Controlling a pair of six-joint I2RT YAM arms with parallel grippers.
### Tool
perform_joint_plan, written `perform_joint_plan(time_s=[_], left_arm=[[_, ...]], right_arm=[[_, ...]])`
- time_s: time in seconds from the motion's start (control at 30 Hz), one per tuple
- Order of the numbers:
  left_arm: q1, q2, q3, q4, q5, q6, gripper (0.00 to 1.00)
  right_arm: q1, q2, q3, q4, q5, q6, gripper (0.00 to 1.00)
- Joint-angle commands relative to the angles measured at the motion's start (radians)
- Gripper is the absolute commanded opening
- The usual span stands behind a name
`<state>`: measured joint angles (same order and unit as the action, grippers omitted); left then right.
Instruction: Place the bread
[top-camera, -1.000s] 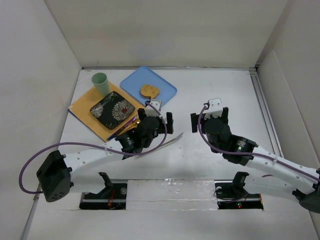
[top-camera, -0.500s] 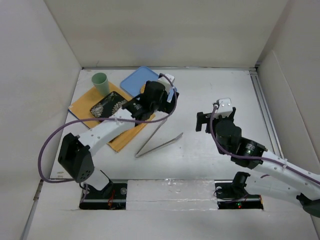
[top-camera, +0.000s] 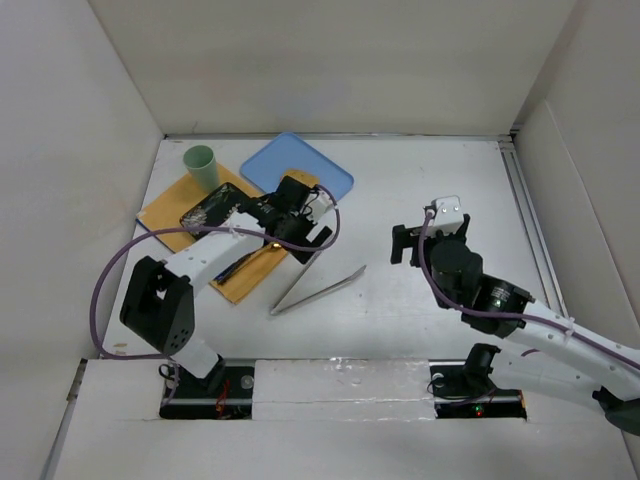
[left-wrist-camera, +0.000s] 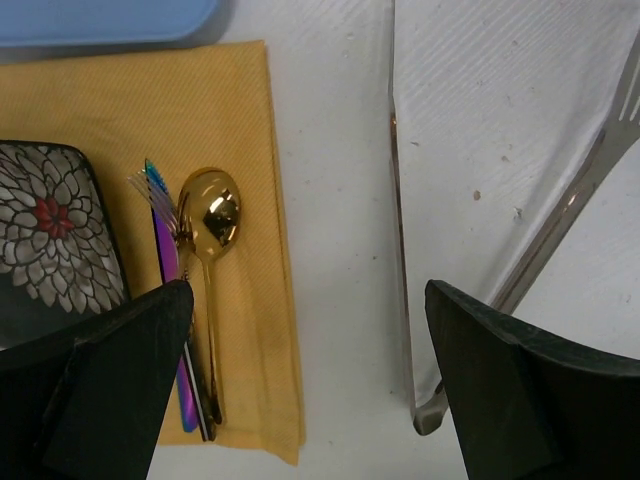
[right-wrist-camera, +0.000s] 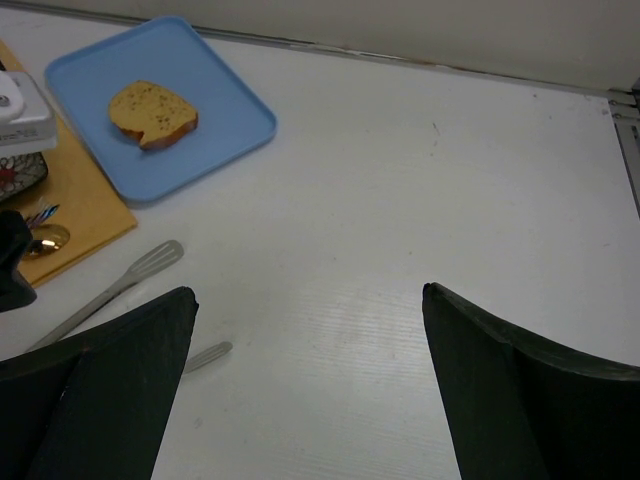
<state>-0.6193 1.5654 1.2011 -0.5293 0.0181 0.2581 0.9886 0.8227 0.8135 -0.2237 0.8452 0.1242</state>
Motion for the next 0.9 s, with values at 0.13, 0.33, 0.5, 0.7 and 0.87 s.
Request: perform_joint_plan(time_s=[0.13, 0.33, 0.5, 0.7, 0.87], left_arm=[[-0.059, -0.065, -0.026, -0.144, 0.077, 0.082, 0.99], [-0.059, -0.111, -0.124, -0.097, 0.144, 0.06, 0.99], [-0.069, -0.111, -0.158, -0.074, 0.19, 0.036, 0.99], [-0.102, -0.042, -0.163, -0.064, 0.154, 0.041, 0.99], [-0.112, -0.005, -0.164, -0.049, 0.141, 0.041, 0.99]], right_arm=[[-0.005, 0.019, 0.021, 0.014, 0.006, -0.006, 1.0], [-0.005, 0.024, 0.016, 0.021, 0.008, -0.008, 1.0], [-0.005, 0.038, 0.019, 0.018, 0.018, -0.009, 1.0], [-0.015, 0.041, 0.029, 0.003, 0.025, -0.005, 1.0], [-0.015, 0.023, 0.023, 0.006, 0.031, -0.003, 1.0]])
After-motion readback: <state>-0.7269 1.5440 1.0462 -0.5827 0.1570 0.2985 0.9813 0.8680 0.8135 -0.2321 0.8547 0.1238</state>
